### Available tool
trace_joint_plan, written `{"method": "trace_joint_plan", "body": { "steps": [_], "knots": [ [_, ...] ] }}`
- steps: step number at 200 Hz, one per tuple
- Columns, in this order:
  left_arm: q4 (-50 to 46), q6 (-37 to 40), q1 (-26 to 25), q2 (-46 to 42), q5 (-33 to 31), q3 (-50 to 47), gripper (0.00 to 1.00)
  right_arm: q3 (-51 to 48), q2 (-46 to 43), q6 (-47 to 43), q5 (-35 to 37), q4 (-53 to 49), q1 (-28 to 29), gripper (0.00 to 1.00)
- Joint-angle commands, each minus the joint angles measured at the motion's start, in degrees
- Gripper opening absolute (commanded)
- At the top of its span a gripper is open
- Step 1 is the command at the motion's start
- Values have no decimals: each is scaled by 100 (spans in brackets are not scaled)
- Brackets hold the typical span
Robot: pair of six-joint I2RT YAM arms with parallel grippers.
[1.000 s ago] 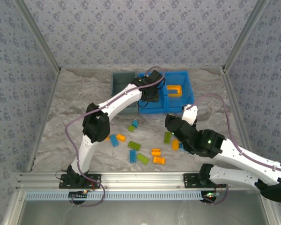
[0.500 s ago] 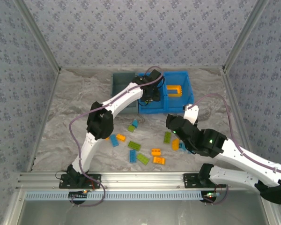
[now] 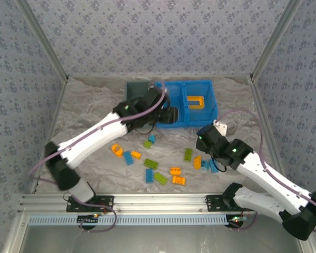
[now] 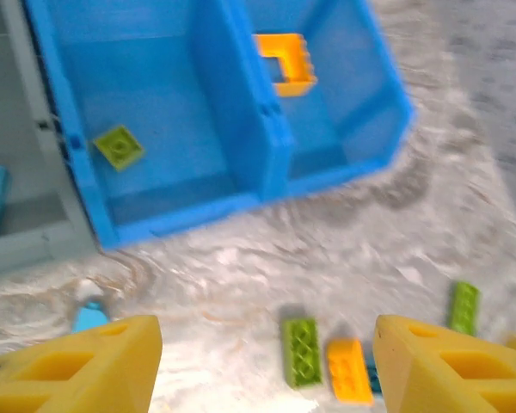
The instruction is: Sort the legos into containers by color
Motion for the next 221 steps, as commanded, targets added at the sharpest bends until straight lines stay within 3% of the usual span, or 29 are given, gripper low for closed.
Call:
{"method": "trace_joint_plan", "body": {
  "steps": [1,34,71,134,221],
  "knots": [
    [765,-40,-436,-503,184,-1431,66,-332,332,-475,-1177,109,-298,61],
    [1166,-568,-1086,-1191,-4,-2874,66,-474,929,-1176,-1835,659,-1028,59],
    [1242,-727,-1493,-1365,-271,-3257,65,-420,1665,-1777,-2603,1027,-1601,49],
    [1765,-509,-2120,-1515,-583,-3471,65,-602,2258,-1956,-3014,1272,-1677,44],
    [1731,-551,-2169,-1377,-654,-3378,65,-663,2491,-1996,-3129,1208,-1670,39]
  ]
}}
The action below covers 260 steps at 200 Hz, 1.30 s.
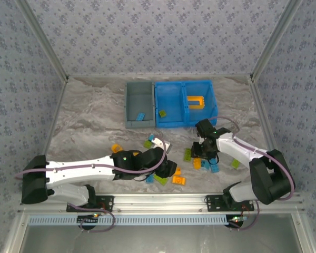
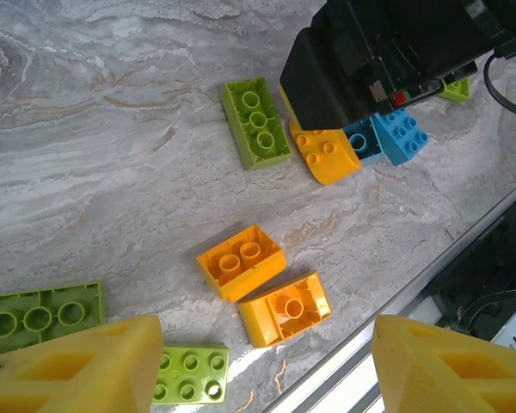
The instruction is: Sort the legos into containers by color
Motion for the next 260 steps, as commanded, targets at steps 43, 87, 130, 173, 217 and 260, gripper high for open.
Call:
{"method": "trace_joint_plan", "body": {
  "steps": [43,87,130,173,217,260],
  "knots": [
    [69,31,-43,75,-169,97,65,-138,117,-25,-179,24,2,36],
    [35,33,-41,137,-169,142,65,-125,224,55,-234,144,11,32],
    [30,45,-41,189,-191,203,65,-38,71,176,-191,286,12,22],
    [12,84,-39,207,-268,402,65,425,-328,234,91,-66,-55,19],
    [66,392,-41,306,-387,922,66,1242,-585,128,408,-280,-692,19],
    [185,742,44,906,-385,1659,66,2255,341,-39,530,343,-1241,18]
  ]
}}
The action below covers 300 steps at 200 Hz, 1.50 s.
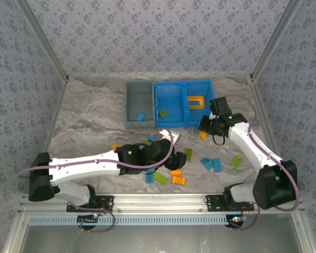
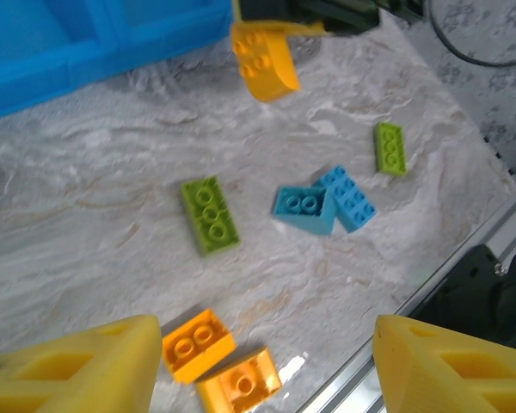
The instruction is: Sort the legos into containers by color
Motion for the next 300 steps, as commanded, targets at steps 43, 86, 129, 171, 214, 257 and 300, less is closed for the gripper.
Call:
{"method": "trace_joint_plan", "body": {
  "steps": [43,86,129,171,214,257,300],
  "knots": [
    [122,712,36,980,-98,1212,66,1830,2042,-192,342,503,-279,16],
    [41,738,42,1177,-106,1342,66,2409,2944,-110,308,430,-271,22],
    [-189,601,84,1011,-283,1223,67,2508,2922,-119,387,306,-211,42],
    [-586,301,266,591,-454,992,66,2738,2205,-190,706,-142,-118,46],
    [-1102,-212,715,-81,-486,489,67,2482,713,-313,1131,-297,239,49],
    [-1521,-355,1151,-402,-204,53,67,1349,-982,-146,1842,-447,1425,51],
    [-875,292,1055,211,1145,237,69,356,-2375,873,2731,-1707,2580,53]
  ]
}}
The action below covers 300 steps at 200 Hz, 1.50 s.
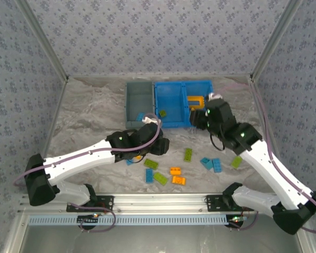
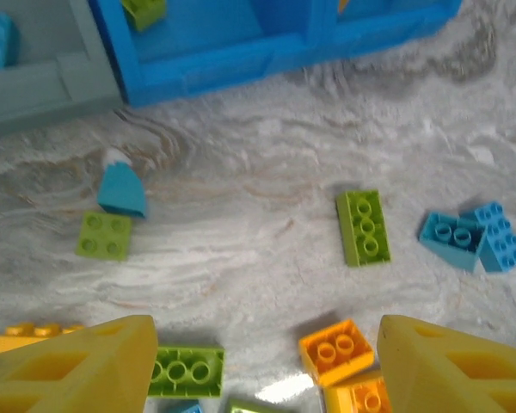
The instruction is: Sort the legos into containers by color
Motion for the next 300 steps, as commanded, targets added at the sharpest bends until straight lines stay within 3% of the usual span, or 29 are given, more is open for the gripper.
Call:
{"method": "trace_joint_plan", "body": {
  "steps": [1,22,36,56,86,126,150,169,180,184,188,253,300],
  "knots": [
    [343,469,-213,455,917,303,69,-343,-549,722,774,-1115,334,53],
    [306,1153,-536,1285,1091,926,69,-399,-1287,1090,1001,-1721,437,54],
    [490,1636,-616,1768,1577,1200,69,-316,-1660,1266,1139,-2102,441,56],
    [673,2945,-837,2424,1915,1647,70,31,-2021,1392,1287,-2576,430,59],
    [986,5189,-821,3182,2287,1970,68,936,-2106,1104,1627,-2883,415,65],
    [1465,6842,-696,3728,2556,2175,74,1337,-2106,945,1832,-2919,401,69],
    [1980,7221,-623,3948,2565,2181,78,1302,-2106,972,1739,-2885,401,68],
    [1849,7332,-549,4275,2651,2554,79,1267,-2098,955,1739,-2893,399,69],
    [1762,7403,-514,4438,2798,2748,85,1258,-2102,950,1750,-2908,403,69],
    [1747,7482,-512,4478,2878,2797,97,1254,-2103,945,1750,-2910,407,69],
    [1770,7531,-509,4524,2887,2816,99,1242,-2098,952,1753,-2911,407,69],
    [1138,7788,-393,5225,3352,3690,99,1156,-2001,910,1718,-2850,396,71],
    [678,7920,-398,5538,3480,3896,91,1053,-1948,919,1666,-2743,383,71]
  ]
}}
